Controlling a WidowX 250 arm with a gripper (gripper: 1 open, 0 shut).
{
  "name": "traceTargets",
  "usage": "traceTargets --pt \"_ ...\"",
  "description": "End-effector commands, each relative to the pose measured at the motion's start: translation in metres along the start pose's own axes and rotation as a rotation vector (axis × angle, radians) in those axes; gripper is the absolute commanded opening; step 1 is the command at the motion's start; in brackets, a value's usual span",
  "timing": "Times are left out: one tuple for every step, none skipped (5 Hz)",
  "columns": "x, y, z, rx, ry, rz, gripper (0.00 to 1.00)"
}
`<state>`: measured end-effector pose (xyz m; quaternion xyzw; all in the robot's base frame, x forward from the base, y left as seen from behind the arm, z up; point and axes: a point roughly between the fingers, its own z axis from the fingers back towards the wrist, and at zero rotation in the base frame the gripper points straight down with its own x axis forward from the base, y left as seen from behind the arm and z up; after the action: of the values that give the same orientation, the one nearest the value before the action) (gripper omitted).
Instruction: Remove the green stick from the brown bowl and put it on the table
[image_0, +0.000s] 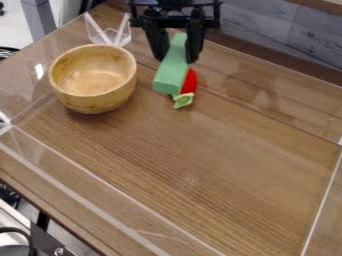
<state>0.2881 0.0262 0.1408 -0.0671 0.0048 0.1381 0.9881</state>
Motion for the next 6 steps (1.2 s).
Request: traceTargets --pt "-0.002 -0.002 0.018 -0.014 -0.059 0.007 0.00" --pt "-0.005 0.003 0.028 -0.017 -0.069 0.056 0.00" --pt "-0.012 0.003 0.035 -0.020 -0.074 0.085 0.00" --pt "-0.020 -0.005 0.027 -0.020 -0.064 0.040 0.00" --pt "-0.025 -0.011 0.021 -0.023 -0.060 0.002 0.00" --pt "-0.026 -0.010 0.021 -0.029 -0.061 -0.014 0.00"
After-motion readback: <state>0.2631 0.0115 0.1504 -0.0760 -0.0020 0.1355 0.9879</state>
